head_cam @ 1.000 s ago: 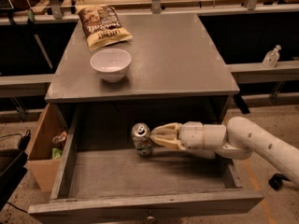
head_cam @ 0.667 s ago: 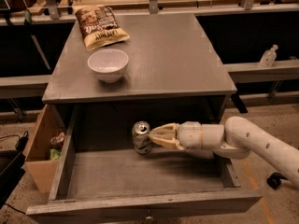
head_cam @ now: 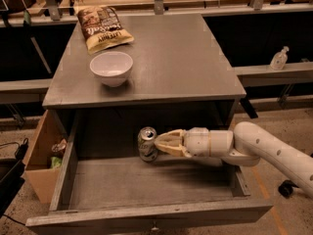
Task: Pick 7up can from top drawer and place on counter
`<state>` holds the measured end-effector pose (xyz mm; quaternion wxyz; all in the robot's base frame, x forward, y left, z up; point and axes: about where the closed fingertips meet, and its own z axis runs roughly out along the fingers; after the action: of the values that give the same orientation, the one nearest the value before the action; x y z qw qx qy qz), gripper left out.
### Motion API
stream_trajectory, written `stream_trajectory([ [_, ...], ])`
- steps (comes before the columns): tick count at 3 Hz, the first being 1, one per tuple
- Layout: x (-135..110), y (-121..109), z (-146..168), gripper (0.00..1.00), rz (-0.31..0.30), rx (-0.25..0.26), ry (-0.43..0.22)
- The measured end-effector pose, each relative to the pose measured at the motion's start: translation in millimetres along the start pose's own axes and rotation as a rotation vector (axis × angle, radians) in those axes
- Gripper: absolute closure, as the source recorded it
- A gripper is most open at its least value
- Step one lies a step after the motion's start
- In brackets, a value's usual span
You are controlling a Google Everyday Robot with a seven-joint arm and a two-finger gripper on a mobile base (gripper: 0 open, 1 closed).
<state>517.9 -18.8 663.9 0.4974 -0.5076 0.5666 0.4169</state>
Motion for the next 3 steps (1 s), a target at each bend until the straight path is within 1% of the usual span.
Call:
stream_trajectory([
  [1,-1,1,2,0.47,0.0,-0.003,-0.001],
  [2,-3,1,3,0.22,-0.002,-0.006,0.001],
  [3,-17,2,0,0.02,-0.004,-0.002,0.044],
])
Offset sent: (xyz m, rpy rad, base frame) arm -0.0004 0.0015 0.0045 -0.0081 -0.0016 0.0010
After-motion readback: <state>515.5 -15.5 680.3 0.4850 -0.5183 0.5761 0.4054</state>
